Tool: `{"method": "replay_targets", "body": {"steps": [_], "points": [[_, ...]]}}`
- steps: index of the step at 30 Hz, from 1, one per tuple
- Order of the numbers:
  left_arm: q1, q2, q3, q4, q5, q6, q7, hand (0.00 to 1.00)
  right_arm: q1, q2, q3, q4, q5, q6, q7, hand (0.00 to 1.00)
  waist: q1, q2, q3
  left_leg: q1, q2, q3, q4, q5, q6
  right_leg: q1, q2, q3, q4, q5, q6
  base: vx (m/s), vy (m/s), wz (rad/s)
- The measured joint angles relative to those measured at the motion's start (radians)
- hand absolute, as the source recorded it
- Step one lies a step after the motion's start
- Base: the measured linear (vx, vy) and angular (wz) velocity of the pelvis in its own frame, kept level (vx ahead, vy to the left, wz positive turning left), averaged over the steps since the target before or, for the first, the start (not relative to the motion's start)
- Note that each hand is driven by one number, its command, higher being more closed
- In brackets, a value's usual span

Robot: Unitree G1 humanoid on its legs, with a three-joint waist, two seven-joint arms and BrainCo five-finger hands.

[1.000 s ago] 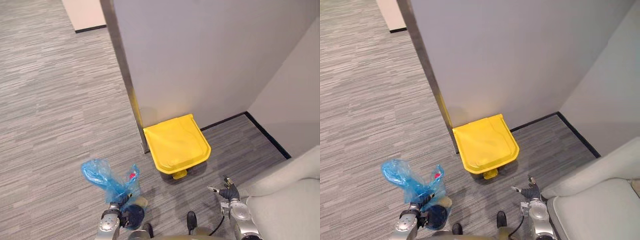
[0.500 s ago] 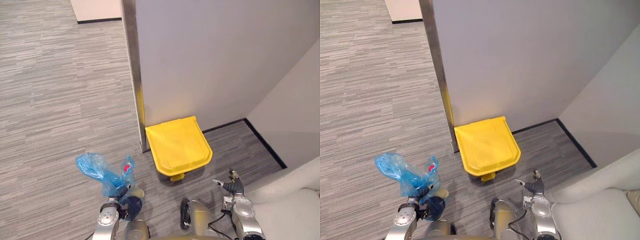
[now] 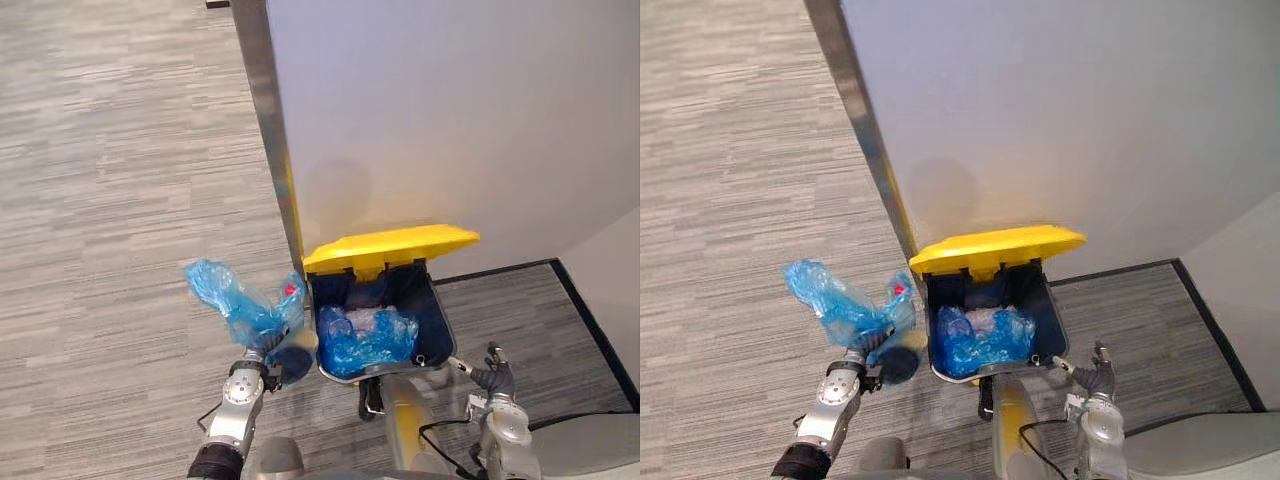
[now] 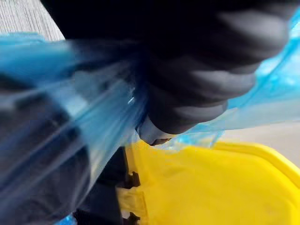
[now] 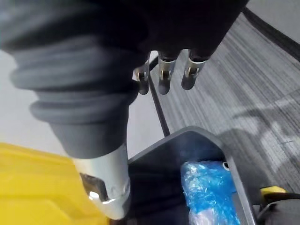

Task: Gather rubbish on tea table into small bin, then transfer packed bag to large trash can.

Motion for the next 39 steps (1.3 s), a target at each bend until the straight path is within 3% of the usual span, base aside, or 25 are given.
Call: {"method": "replay_targets", "body": {"steps": [6,7,8,10,12,13,15,17,18,19,20,21,22,24,25,27,31,39], "points": [[0.013,-0.010,0.002,-0.007,0.000,-0.009,0.000,1.00,-0.022,0.013,0.122,0.019,0.025,0.000,0.026,0.00,0.002,0.010,-0.007,-0.010,0.050,-0.022,-0.153,0.013,-0.013,-0.001,0.009,-0.054,-0.077,0.029,-0.014,-0.06,-0.127,0.33],[0.026,-0.007,0.002,-0.007,0.000,-0.010,0.000,1.00,-0.024,0.017,0.154,0.028,0.025,0.000,0.029,0.00,0.006,0.013,-0.008,-0.014,0.050,-0.030,-0.170,0.018,-0.024,-0.018,0.024,-0.018,-0.053,0.037,-0.035,-0.05,-0.159,0.33],[0.042,-0.006,0.009,-0.002,0.000,-0.010,0.001,1.00,-0.030,0.017,0.193,0.044,0.024,0.000,0.044,0.00,0.007,-0.011,-0.025,-0.013,0.044,-0.048,-0.198,0.025,-0.037,-0.022,0.034,0.008,-0.057,0.029,-0.063,-0.02,-0.197,0.41],[0.048,-0.010,0.007,0.010,0.000,-0.010,0.000,1.00,-0.059,0.012,0.242,0.054,0.023,-0.001,0.055,0.00,0.017,0.017,-0.042,-0.029,0.065,-0.110,-0.276,0.034,-0.031,-0.033,0.037,-0.034,-0.078,0.027,-0.053,0.05,-0.274,0.70],[0.036,-0.011,0.006,0.014,0.000,-0.010,0.002,1.00,-0.105,0.001,0.293,0.076,0.017,-0.002,0.063,0.00,0.022,0.016,-0.047,-0.059,0.049,-0.157,-0.286,0.067,-0.062,-0.051,0.025,-0.067,-0.104,0.021,-0.071,0.04,-0.229,0.70],[0.029,-0.016,-0.001,0.024,0.000,-0.011,0.002,1.00,-0.147,-0.009,0.316,0.097,0.010,-0.004,0.062,0.00,0.028,0.015,-0.047,-0.128,0.010,-0.160,-0.150,0.069,-0.065,-0.054,0.016,-0.079,-0.116,0.026,-0.064,-0.02,-0.125,0.38],[0.028,-0.029,-0.008,0.043,0.000,-0.014,0.001,1.00,-0.202,-0.011,0.346,0.100,0.000,-0.006,0.061,0.00,0.024,0.023,-0.051,-0.192,-0.042,-0.138,-0.066,0.115,-0.065,-0.054,0.008,-0.115,-0.118,0.027,-0.063,-0.07,-0.162,0.62],[0.008,-0.025,-0.007,0.053,0.000,-0.017,0.002,1.00,-0.239,-0.009,0.377,0.103,-0.002,-0.012,0.060,0.00,0.028,0.016,-0.048,-0.205,-0.015,-0.150,-0.126,0.123,-0.071,-0.065,0.012,-0.141,-0.125,0.026,-0.064,-0.08,-0.171,0.78],[-0.007,-0.020,-0.007,0.059,0.000,-0.018,0.003,1.00,-0.280,-0.015,0.399,0.117,-0.002,-0.012,0.060,0.00,0.026,0.007,-0.045,-0.210,-0.012,-0.177,-0.159,0.124,-0.093,-0.077,0.009,-0.157,-0.146,0.027,-0.064,-0.06,-0.137,0.62],[-0.022,-0.011,-0.007,0.061,0.000,-0.019,0.005,1.00,-0.324,-0.015,0.409,0.139,-0.002,-0.013,0.059,0.00,0.027,-0.004,-0.039,-0.253,-0.044,-0.198,-0.068,0.116,-0.091,-0.084,0.007,-0.160,-0.175,0.030,-0.053,-0.16,-0.167,0.53],[-0.023,-0.006,-0.007,0.070,0.000,-0.023,0.007,1.00,-0.361,-0.024,0.426,0.141,-0.002,-0.014,0.057,0.00,0.042,0.002,-0.036,-0.300,-0.071,-0.205,0.015,0.108,-0.068,-0.090,0.006,-0.169,-0.201,0.036,0.040,-0.13,-0.069,0.21],[-0.028,-0.010,-0.009,0.076,-0.003,-0.036,0.008,1.00,-0.404,-0.052,0.437,0.134,-0.001,-0.024,0.057,0.00,0.052,0.016,-0.021,-0.312,-0.070,-0.178,0.029,0.086,-0.029,-0.157,0.014,-0.063,0.024,0.054,-0.058,-0.15,-0.038,0.72],[-0.030,0.010,-0.010,0.074,-0.004,-0.039,0.008,1.00,-0.423,-0.062,0.432,0.139,-0.001,-0.031,0.055,0.00,0.033,-0.023,-0.018,-0.305,-0.106,-0.204,-0.015,0.046,-0.069,-0.123,-0.017,0.071,0.031,0.028,-0.053,-0.07,-0.071,1.01],[-0.047,0.019,-0.007,0.073,-0.015,-0.043,0.021,1.00,-0.538,-0.108,0.432,0.196,0.003,-0.031,0.044,0.00,0.050,-0.021,0.015,-0.348,-0.109,-0.250,-0.025,0.080,-0.111,-0.126,-0.038,0.009,-0.056,0.076,-0.066,-0.08,-0.118,0.84],[-0.039,0.033,-0.007,0.073,-0.021,-0.047,0.023,1.00,-0.593,-0.139,0.424,0.217,0.011,-0.032,0.038,0.00,0.058,-0.020,0.016,-0.374,-0.112,-0.258,-0.034,0.104,-0.091,-0.127,-0.039,-0.027,-0.114,0.128,-0.079,-0.12,-0.046,0.36],[-0.049,0.057,-0.009,0.073,-0.025,-0.048,0.024,1.00,-0.644,-0.177,0.407,0.223,0.027,-0.032,0.021,0.00,0.057,-0.034,0.032,-0.395,-0.110,-0.265,-0.078,0.147,-0.089,-0.122,-0.052,-0.043,-0.151,0.161,-0.073,-0.13,-0.028,0.45],[-0.075,0.096,-0.012,0.066,-0.043,-0.058,0.025,1.00,-0.772,-0.284,0.376,0.266,0.039,-0.033,0.013,0.00,0.056,-0.036,0.045,-0.414,-0.109,-0.267,-0.195,0.235,-0.081,-0.112,-0.061,-0.057,-0.290,0.246,-0.066,-0.06,-0.015,0.21],[-0.092,0.132,-0.011,0.064,-0.062,-0.058,0.026,1.00,-0.818,-0.331,0.376,0.270,0.049,-0.031,-0.003,0.00,0.050,-0.042,0.064,-0.415,-0.109,-0.252,-0.209,0.250,-0.085,-0.108,-0.057,-0.045,-0.314,0.277,-0.074,0.03,0.011,-0.03]]}}
